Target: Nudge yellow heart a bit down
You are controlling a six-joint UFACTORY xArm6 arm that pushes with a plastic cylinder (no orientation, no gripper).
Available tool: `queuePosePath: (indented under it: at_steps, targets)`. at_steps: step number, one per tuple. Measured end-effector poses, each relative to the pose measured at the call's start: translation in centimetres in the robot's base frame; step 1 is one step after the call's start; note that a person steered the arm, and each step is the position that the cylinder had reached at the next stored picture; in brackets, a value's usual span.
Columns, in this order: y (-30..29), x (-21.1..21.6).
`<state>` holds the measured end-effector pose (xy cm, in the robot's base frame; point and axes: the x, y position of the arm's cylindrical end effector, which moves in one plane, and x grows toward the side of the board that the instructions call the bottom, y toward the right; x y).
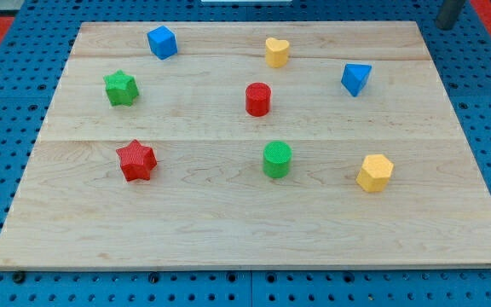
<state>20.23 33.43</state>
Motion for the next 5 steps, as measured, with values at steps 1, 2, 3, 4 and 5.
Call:
queuePosePath:
  at_steps: [1,2,3,4,5]
  targets:
    - [0.0,0.0]
    - [0.0,-0.1]
    - [-0.9,0.4]
    - [-0.9,2.4]
    - [-1.1,6.4]
